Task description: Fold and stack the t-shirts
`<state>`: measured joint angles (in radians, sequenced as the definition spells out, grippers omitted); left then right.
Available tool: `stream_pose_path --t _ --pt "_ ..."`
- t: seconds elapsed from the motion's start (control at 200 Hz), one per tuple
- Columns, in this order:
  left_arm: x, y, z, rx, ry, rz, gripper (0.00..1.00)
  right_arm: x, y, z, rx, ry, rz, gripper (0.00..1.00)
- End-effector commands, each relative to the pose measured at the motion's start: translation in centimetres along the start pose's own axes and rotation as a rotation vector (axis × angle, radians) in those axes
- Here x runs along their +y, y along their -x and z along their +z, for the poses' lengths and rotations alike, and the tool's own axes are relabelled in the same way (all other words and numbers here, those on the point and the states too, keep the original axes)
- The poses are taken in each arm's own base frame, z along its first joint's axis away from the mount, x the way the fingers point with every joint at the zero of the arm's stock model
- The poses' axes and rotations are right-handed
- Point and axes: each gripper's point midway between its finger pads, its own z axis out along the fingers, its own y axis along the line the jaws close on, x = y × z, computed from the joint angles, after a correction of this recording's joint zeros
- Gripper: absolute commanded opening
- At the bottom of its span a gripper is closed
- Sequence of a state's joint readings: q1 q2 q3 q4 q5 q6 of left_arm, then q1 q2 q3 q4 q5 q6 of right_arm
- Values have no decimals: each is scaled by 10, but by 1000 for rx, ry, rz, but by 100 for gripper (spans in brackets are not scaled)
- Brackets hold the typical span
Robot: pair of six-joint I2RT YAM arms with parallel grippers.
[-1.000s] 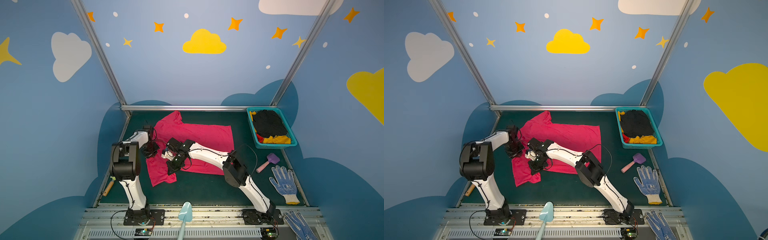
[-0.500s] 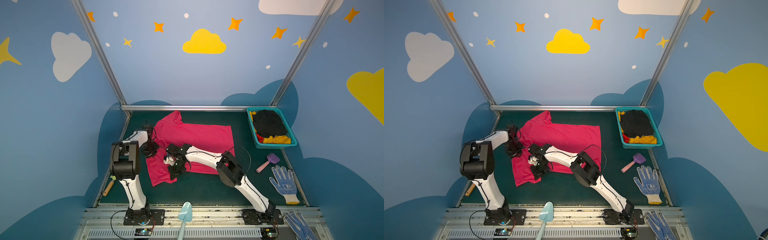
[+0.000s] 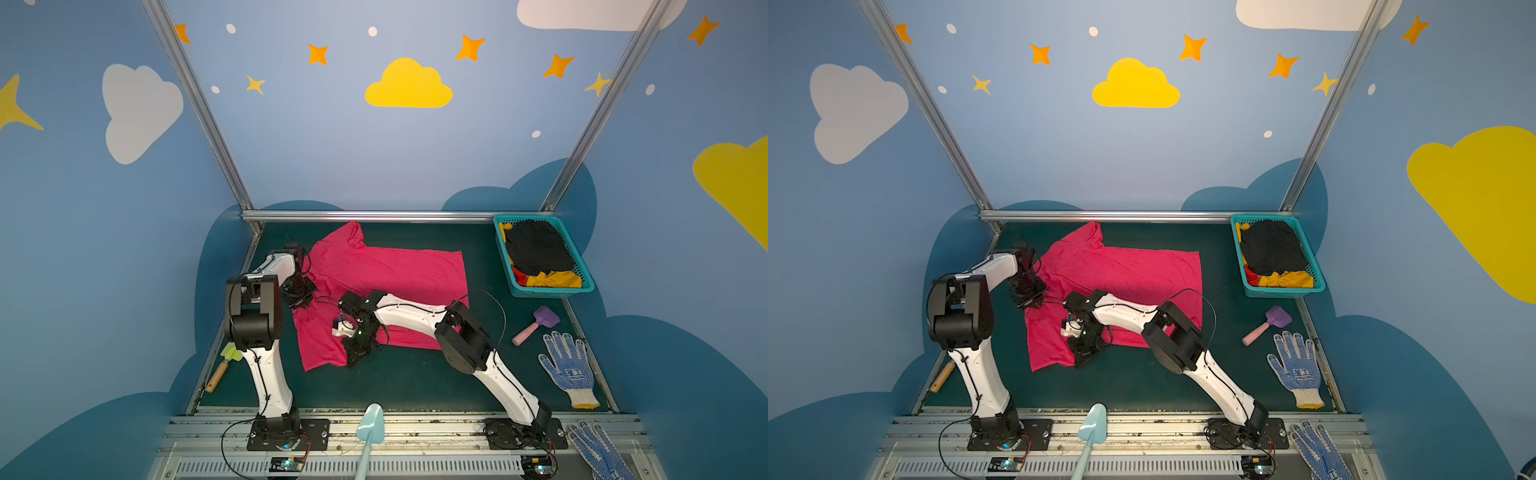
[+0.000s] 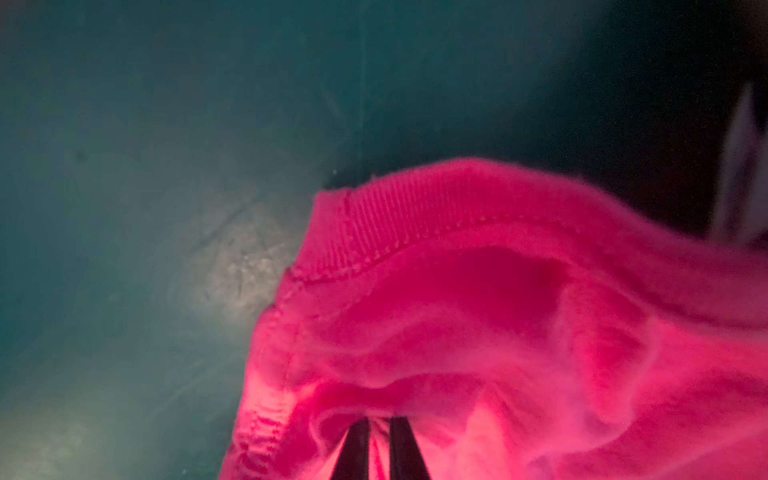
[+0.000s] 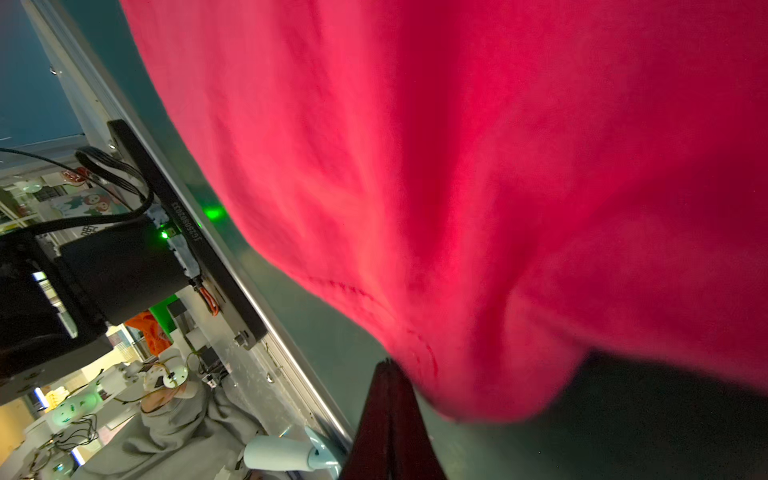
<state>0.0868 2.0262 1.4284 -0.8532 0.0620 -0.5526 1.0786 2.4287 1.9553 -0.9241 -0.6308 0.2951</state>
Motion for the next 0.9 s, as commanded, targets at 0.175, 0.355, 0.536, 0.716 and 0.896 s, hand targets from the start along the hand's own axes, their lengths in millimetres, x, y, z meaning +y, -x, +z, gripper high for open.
stream_pose_path --t 0.175,0.355,0.536,0.716,0.896 --pt "29 -9 -13 -52 86 18 17 11 -30 -21 33 14 -8 2" --pt "11 5 -71 -159 -4 34 19 30 -23 -89 -126 31 -57 5" --pt "-22 38 -125 -307 -126 39 24 -8 -8 -174 -337 -47 -5 14" --pt "-83 83 -112 -285 -242 69 25 -89 16 -227 -484 -137 152 19" --pt "-145 111 -64 -167 -374 80 22 -169 41 -249 -566 -137 317 19"
